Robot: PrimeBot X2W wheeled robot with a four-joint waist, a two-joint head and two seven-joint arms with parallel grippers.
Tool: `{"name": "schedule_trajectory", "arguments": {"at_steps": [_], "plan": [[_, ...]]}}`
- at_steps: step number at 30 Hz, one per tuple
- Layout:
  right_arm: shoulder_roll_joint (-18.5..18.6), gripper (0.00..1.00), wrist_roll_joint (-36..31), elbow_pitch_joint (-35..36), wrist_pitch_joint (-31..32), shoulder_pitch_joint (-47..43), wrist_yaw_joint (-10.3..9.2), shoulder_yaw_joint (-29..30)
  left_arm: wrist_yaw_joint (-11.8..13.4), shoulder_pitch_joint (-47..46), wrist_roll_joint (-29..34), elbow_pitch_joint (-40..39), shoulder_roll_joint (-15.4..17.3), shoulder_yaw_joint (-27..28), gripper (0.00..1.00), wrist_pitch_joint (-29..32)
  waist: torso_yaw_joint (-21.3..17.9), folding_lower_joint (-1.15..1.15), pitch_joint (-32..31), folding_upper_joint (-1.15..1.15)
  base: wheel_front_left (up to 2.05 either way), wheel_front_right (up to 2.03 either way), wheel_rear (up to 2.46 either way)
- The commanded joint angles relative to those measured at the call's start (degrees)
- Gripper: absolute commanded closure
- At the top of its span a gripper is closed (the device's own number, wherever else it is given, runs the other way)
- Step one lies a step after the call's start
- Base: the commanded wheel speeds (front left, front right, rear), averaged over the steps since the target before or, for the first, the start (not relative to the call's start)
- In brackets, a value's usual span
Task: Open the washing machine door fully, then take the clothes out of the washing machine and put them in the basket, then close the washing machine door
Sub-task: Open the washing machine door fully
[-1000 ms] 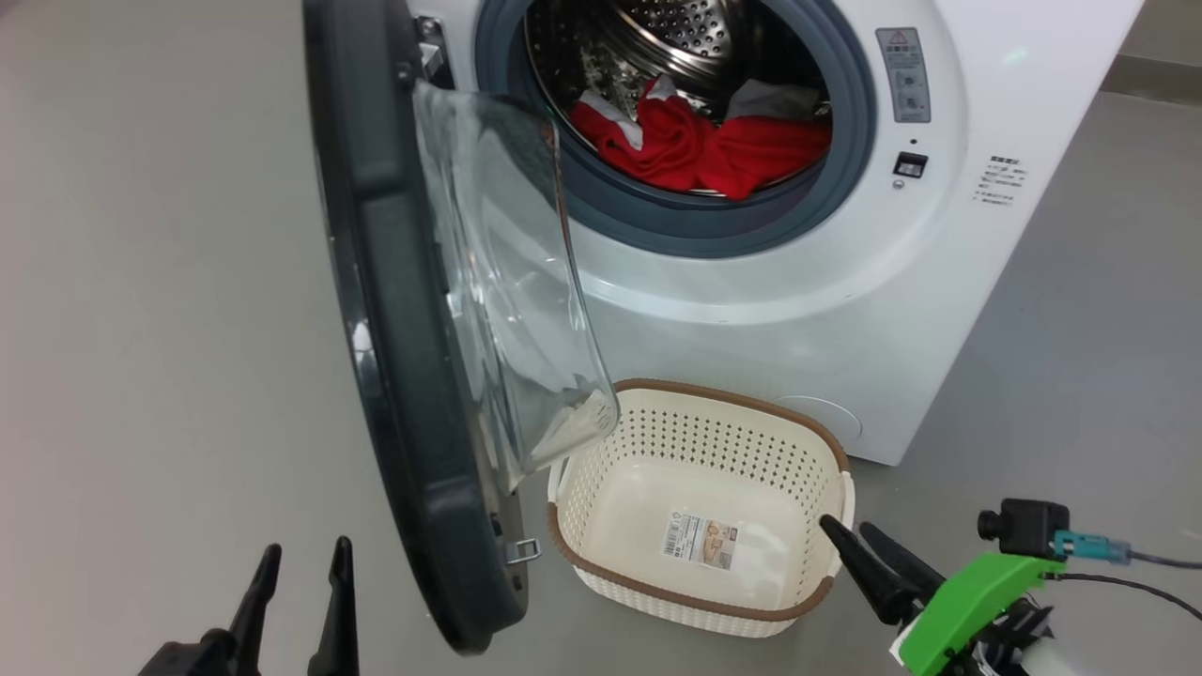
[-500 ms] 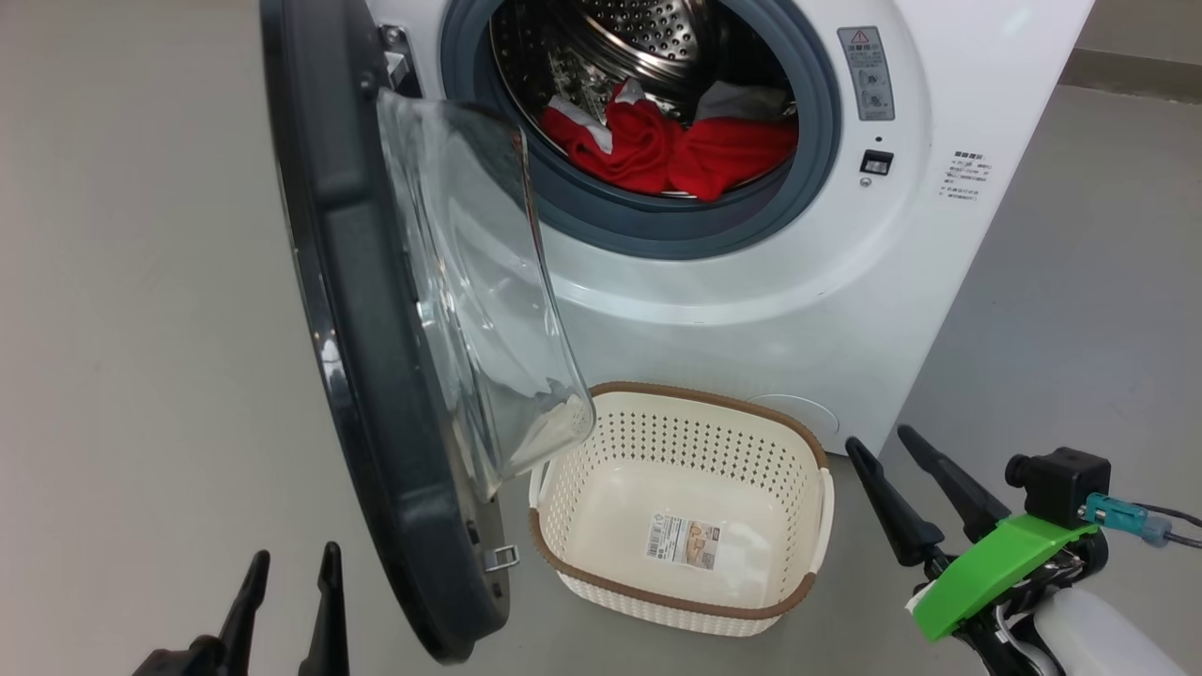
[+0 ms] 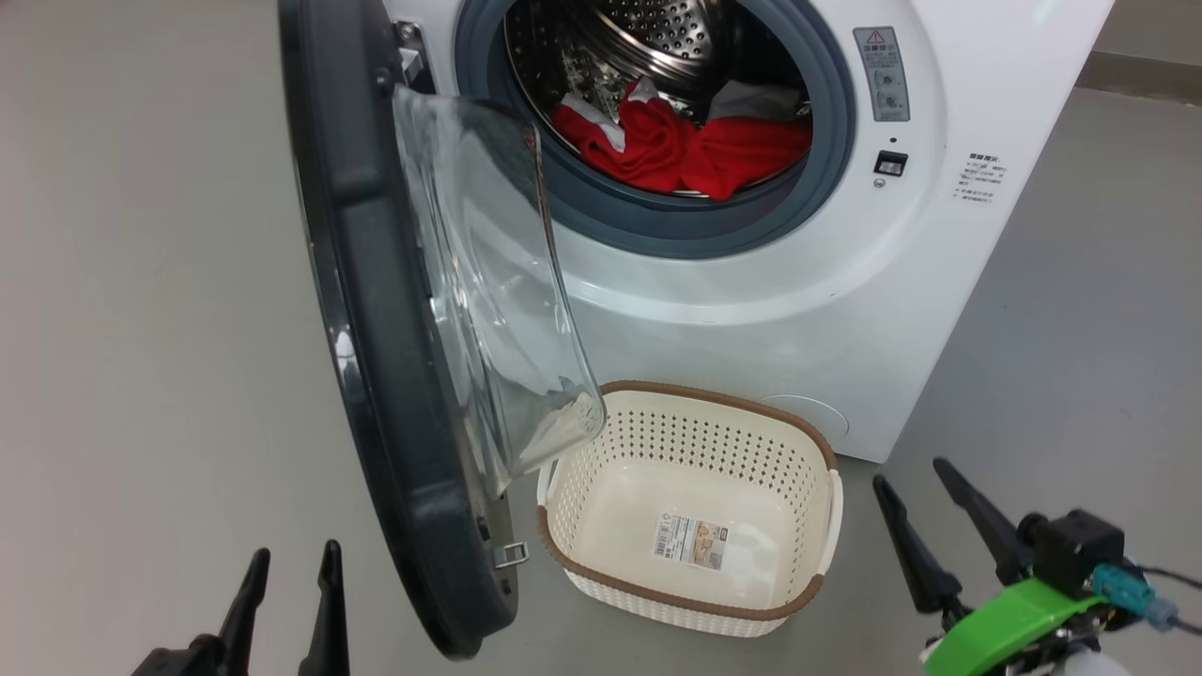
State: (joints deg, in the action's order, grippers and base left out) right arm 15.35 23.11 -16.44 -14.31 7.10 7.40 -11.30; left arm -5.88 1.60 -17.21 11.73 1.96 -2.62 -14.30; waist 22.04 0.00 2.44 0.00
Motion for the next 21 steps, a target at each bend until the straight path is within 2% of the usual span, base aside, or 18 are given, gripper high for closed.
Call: {"name": "schedule_trajectory", "arguments": {"at_steps": [1,16,17,18,19,21], "plan": [[-0.03,0.0,-1.09,1.05,-0.68,-0.68,0.09,-0.55,-0.15,-1.28,0.34,-1.59,0.92,1.74,0.0,-0.7,0.05,0.0,-0.06,0.0,0.0,0.0,0.0],[-1.65,0.0,-3.46,0.19,-0.69,-2.58,0.09,0.76,-0.03,-1.3,0.44,-1.5,0.92,1.73,0.0,-0.7,-0.08,0.0,-0.61,0.0,0.0,0.0,0.0],[-1.69,0.0,-3.49,0.2,-0.69,-2.64,0.09,0.83,0.13,-1.29,0.39,-1.41,0.92,1.93,0.23,-0.7,-0.06,0.0,-0.74,0.0,0.0,0.0,0.0],[-1.75,0.0,-3.51,0.18,-0.69,-2.72,0.09,0.88,0.23,-1.4,-0.03,-1.63,0.92,2.24,0.74,-0.7,-0.04,0.0,-0.89,0.0,0.0,0.0,0.0],[-1.82,0.0,-3.52,0.17,-0.69,-2.77,0.09,0.91,0.2,-1.59,-0.66,-2.37,0.92,2.65,1.0,-0.7,-0.02,0.0,-1.03,0.0,0.0,0.0,0.0],[-1.96,0.0,-3.49,0.16,-0.69,-2.94,0.09,0.96,0.24,-1.81,-1.55,-4.21,0.92,3.74,1.0,-0.7,0.02,0.0,-1.35,0.0,0.0,0.0,0.0]]}}
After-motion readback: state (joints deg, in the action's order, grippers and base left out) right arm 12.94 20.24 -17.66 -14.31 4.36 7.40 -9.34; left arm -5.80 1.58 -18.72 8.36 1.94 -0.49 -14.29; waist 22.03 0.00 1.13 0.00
